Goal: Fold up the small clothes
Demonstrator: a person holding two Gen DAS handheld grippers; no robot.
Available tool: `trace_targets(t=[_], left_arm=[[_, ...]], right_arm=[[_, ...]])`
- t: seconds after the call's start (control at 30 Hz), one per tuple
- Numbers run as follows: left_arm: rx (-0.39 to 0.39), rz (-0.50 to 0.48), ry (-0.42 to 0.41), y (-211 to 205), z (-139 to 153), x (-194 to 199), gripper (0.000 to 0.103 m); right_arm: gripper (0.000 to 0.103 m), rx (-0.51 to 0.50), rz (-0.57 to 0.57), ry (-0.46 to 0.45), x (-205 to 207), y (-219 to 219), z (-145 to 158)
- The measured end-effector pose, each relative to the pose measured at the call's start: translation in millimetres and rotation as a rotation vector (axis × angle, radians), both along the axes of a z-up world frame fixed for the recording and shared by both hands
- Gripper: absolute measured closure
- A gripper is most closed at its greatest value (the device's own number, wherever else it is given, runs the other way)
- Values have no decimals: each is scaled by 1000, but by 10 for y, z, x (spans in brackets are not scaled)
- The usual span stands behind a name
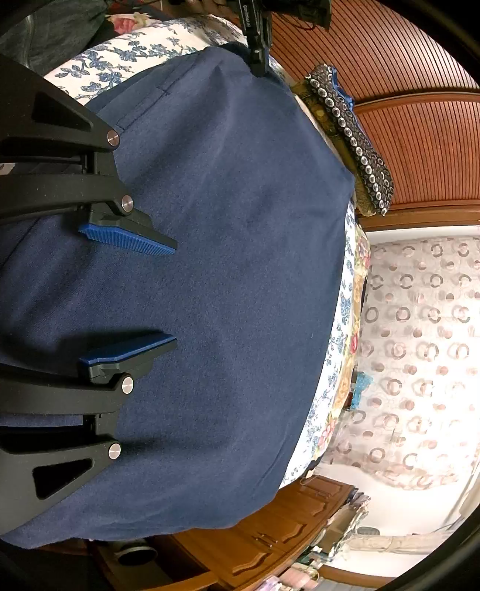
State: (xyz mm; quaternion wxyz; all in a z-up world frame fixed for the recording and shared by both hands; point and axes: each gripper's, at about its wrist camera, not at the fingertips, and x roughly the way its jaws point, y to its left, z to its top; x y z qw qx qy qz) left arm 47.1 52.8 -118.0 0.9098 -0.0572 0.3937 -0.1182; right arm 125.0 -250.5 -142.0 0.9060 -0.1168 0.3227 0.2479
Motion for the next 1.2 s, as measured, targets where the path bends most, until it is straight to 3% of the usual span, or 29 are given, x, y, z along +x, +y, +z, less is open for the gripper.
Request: trace_targets(t=[0.13, 0.37, 0.9, 1.2], left_arm=[[-46, -2, -60, -9, 132, -53, 93], [-56, -37, -131, -169, 425, -54, 93], [-98, -202, -235, -792, 941, 158, 94], [-99, -370, -271, -1493, 1251, 352, 94]], right_arm=[[57, -9, 0, -3, -9, 23, -2], [57, -7, 2, -3, -21, 29, -8], [57, 9, 5, 1, -17, -14, -9], [57, 84, -69, -106, -294, -433, 403]])
